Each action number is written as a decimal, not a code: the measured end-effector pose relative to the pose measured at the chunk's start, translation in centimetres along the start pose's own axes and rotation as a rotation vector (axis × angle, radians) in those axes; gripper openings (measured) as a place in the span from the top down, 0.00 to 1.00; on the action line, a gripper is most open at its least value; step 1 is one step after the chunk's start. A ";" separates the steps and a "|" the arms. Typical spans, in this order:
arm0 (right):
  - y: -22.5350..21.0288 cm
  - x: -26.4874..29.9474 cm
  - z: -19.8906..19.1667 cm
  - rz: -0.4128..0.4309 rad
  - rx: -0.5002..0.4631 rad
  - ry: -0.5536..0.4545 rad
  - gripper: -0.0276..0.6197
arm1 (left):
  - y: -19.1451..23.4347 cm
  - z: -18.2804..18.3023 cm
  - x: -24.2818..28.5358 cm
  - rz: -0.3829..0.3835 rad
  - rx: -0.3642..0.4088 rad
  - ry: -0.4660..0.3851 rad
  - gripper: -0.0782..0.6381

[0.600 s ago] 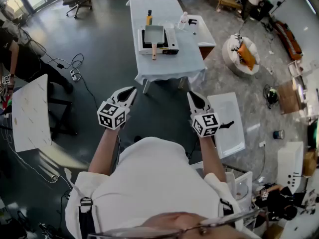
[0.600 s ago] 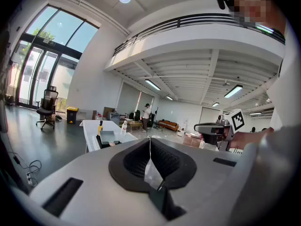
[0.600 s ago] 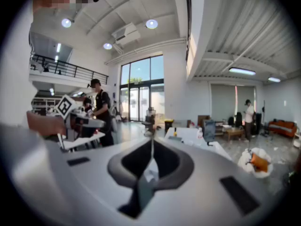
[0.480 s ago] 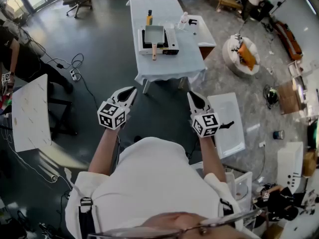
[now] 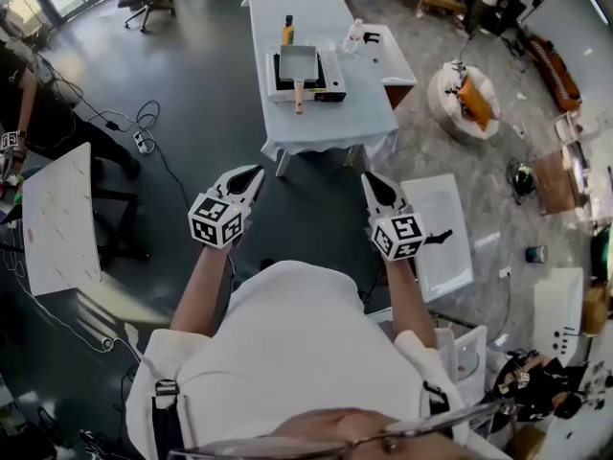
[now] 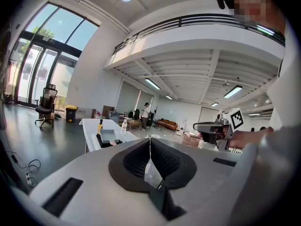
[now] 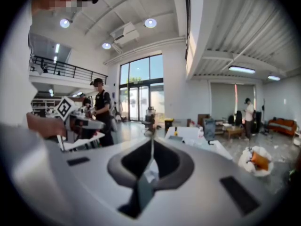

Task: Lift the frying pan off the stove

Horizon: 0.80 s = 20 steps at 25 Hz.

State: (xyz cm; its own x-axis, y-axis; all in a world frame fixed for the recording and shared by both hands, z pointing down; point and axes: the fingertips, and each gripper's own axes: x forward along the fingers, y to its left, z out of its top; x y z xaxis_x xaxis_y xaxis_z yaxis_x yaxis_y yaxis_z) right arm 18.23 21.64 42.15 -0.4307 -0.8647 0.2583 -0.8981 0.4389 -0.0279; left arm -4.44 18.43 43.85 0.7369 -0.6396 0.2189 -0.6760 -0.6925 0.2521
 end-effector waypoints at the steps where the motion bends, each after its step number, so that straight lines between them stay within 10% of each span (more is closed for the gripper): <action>1: 0.2 0.2 0.0 -0.003 0.001 0.001 0.90 | 0.2 0.0 -0.1 -0.002 0.001 0.002 0.85; 20: 3.6 3.7 0.0 -0.066 0.026 0.010 0.90 | 4.5 0.0 -1.3 -0.070 0.014 0.024 0.85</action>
State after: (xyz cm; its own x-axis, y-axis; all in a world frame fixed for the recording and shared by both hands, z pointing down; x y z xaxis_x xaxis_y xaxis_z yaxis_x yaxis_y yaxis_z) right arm 13.40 20.02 43.05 -0.3700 -0.8888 0.2704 -0.9264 0.3749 -0.0353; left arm -8.37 16.17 44.74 0.7820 -0.5816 0.2242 -0.6230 -0.7398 0.2540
